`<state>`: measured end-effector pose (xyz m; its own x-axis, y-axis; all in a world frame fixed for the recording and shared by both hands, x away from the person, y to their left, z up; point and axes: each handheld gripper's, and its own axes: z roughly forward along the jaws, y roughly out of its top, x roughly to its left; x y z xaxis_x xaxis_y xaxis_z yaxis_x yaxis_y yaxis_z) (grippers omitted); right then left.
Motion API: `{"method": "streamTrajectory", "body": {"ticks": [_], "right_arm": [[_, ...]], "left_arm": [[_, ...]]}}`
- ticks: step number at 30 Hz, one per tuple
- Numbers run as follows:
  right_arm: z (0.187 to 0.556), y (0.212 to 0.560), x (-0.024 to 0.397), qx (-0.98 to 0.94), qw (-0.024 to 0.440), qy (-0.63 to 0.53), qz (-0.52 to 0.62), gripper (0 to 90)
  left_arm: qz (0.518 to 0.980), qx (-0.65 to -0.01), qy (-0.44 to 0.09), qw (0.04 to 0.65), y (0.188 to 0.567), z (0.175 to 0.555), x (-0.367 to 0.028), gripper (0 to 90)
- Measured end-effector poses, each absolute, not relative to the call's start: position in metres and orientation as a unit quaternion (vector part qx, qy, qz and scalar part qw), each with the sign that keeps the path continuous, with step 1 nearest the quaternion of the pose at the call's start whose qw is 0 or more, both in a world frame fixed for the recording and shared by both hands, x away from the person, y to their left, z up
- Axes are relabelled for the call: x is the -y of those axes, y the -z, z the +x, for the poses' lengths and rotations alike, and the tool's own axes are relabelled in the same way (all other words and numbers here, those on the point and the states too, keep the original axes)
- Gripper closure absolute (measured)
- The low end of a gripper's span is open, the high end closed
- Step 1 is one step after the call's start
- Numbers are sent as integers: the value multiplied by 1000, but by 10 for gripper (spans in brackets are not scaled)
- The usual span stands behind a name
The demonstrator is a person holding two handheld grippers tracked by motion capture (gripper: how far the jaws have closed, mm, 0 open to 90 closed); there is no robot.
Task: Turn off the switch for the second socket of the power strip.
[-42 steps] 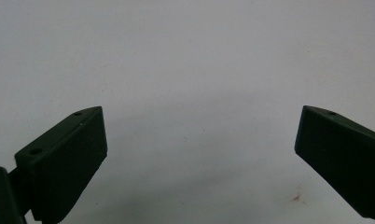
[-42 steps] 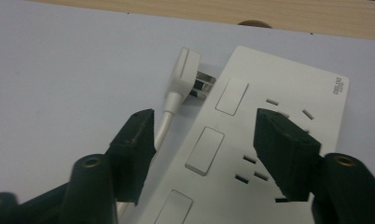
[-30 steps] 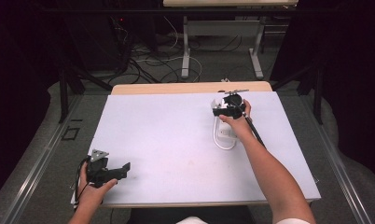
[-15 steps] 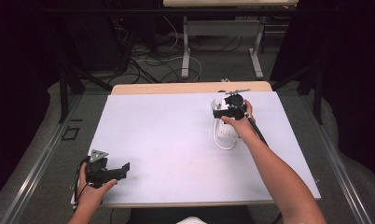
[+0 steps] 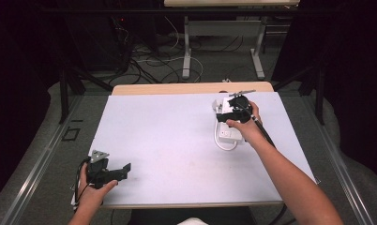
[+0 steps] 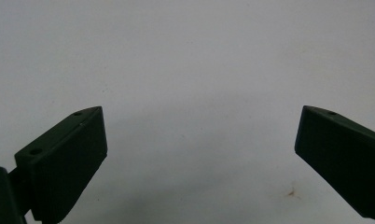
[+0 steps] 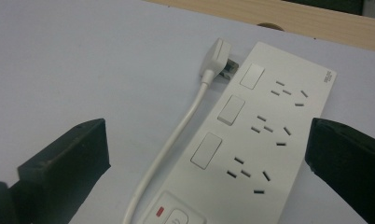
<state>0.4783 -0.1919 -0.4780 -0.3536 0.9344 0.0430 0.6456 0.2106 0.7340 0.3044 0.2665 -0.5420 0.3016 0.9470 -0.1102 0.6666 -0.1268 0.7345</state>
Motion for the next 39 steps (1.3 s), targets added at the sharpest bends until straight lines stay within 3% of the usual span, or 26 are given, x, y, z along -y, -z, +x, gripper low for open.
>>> {"method": "streamTrajectory", "body": {"ticks": [39], "right_arm": [[369, 468, 224, -761, 189, -395, 479, 0]], "left_arm": [[725, -555, -201, 355, 541, 303, -264, 20]]}}
